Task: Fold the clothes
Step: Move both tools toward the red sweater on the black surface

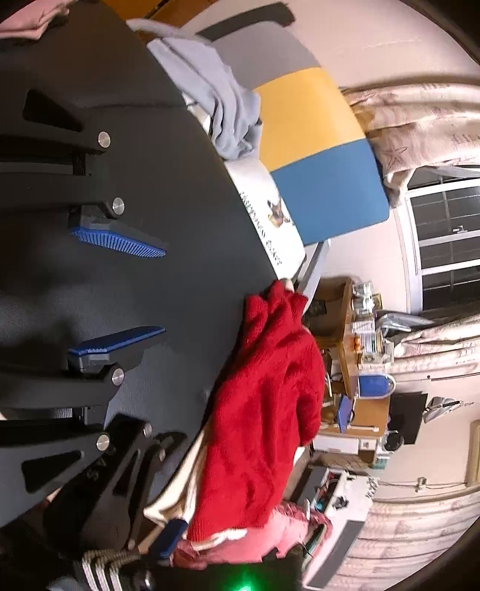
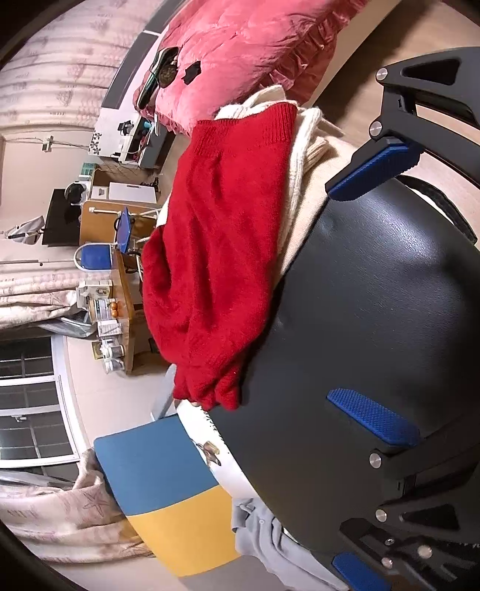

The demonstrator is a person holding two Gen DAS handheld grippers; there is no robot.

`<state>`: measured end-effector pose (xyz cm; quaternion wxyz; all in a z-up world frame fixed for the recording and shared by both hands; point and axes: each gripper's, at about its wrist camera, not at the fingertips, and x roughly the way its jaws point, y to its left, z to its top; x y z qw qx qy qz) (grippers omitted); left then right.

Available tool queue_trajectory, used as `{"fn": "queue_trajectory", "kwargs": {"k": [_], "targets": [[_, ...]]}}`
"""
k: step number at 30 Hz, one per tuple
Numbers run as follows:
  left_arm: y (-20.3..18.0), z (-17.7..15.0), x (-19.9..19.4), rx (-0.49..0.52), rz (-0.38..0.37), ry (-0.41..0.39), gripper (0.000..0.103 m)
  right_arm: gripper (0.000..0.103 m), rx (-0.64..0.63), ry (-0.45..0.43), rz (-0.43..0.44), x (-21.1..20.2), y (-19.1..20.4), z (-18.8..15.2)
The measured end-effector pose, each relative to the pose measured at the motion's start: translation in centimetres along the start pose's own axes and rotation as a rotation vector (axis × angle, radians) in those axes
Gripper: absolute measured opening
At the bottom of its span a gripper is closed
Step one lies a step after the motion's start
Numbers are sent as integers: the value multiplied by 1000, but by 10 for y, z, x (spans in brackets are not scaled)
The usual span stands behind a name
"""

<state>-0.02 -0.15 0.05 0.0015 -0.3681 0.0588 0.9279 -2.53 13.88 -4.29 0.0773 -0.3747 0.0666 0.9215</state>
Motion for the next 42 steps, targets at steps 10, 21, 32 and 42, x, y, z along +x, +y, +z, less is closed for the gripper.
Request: {"fn": "queue_trajectory", "kwargs": {"k": [10,21,32,42], "targets": [[10,-8,-6,-43,-22,10,40,103,-31,10,-5,0,10,-8],[23,-15,-11,-61,-5,19,40,103,-55,23,24,0,18,-15],[85,-80,37,-104,56,185,40,103,-54,109,314,28,4,-29],[140,-124,72,-183,107,278,43,103,63,59,408,93,-28,66]]}}
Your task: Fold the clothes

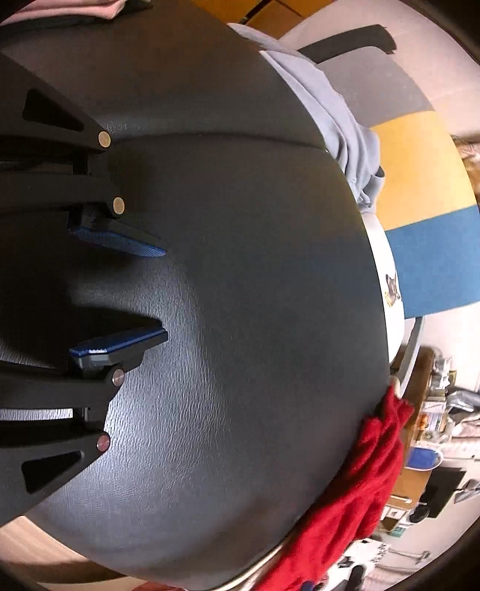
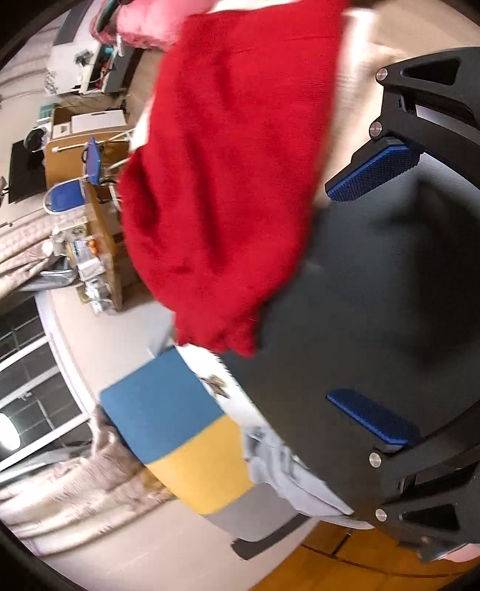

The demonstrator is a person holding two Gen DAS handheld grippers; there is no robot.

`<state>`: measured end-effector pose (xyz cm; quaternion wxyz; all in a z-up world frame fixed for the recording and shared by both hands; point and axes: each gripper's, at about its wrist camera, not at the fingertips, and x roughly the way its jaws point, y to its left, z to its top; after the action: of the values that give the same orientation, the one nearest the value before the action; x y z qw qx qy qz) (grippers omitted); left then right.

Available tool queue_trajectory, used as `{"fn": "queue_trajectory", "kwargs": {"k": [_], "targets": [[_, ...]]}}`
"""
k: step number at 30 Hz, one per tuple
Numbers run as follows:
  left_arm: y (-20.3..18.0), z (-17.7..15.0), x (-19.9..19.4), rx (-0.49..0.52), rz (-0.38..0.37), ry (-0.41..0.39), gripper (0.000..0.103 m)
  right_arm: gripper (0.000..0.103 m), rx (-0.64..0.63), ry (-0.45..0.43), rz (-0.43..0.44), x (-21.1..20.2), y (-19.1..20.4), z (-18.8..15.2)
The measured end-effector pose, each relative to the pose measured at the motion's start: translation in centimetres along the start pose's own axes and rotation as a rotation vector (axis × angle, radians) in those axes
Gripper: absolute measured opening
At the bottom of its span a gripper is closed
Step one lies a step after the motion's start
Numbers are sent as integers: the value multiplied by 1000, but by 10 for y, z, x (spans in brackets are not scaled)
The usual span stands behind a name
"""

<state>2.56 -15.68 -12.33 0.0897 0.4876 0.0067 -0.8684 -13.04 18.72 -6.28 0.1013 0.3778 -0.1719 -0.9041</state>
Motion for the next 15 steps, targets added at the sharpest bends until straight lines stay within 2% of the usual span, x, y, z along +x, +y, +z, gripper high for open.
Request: {"fn": "queue_trajectory", "kwargs": {"k": [3,7,9,11,12,15], "targets": [[11,0,2,-17,8,-5,47,103,-45,2,-17,28,4,39],[23,-1,6,-65,4,7,70,103,-132,21,-47,81,21,79],[29,3,7,-67,7,7,76,101,-205,65,-73,116,37,92],[32,2,8,-78,9,6,85,95,-289,110,-111,149,52,97],[35,2,9,-92,1,6,86,87,-332,133,-130,166,60,100],[39,0,10,-100,1,1,92,83,-338,168,-189,203,63,110]]}}
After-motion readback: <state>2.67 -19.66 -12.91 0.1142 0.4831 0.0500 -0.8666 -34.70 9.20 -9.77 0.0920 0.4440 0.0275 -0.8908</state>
